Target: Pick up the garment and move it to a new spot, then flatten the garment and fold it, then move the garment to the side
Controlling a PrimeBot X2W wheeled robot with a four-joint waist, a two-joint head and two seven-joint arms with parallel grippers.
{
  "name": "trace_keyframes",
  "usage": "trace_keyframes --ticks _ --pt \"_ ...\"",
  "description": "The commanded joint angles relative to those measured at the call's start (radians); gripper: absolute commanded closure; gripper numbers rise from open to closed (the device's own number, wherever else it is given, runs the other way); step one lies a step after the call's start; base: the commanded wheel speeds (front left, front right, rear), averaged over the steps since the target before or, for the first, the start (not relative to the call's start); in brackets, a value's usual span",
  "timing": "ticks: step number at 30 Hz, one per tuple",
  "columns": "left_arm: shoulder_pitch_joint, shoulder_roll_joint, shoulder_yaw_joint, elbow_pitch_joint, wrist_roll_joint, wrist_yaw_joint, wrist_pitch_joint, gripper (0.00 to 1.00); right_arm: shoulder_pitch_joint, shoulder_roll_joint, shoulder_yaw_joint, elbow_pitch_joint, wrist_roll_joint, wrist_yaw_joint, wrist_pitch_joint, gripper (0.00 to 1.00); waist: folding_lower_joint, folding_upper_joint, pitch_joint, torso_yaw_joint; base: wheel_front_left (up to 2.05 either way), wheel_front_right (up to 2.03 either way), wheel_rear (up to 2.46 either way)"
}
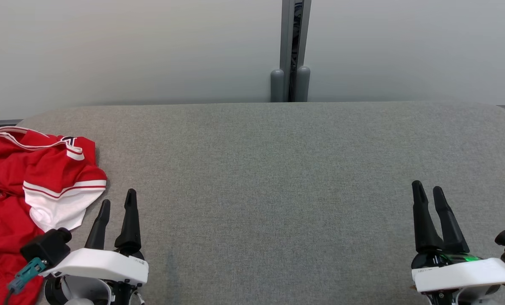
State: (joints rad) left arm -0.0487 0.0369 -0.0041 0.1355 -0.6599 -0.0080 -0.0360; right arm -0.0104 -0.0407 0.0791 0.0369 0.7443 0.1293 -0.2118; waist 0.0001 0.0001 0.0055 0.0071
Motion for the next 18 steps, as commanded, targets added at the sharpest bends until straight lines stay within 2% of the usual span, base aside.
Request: trace_keyframes --ticks 1,11,18 --pt "-0.006 0.009 -0.007 -0.015 0.039 0.004 -0.014 0.0 0.0 -0.008 -0.004 -0.017 -0.041 0.001 -0.01 0.0 -0.0001 -0.0001 0.0 0.0 0.0 0.0 0.0" --pt "0.011 0.011 -0.038 -0.009 0.159 0.006 -0.054 0.0 0.009 -0.009 -0.013 -0.017 -0.157 0.001 -0.018 0.0 -0.0001 -0.0001 -0.002 0.001 0.0 0.0 0.0" --pt "0.022 0.012 -0.062 0.004 0.243 0.009 -0.087 0.0 0.01 -0.009 -0.022 0.042 -0.238 0.002 -0.024 0.0 -0.0001 -0.0001 -0.001 0.001 0.0 0.0 0.0"
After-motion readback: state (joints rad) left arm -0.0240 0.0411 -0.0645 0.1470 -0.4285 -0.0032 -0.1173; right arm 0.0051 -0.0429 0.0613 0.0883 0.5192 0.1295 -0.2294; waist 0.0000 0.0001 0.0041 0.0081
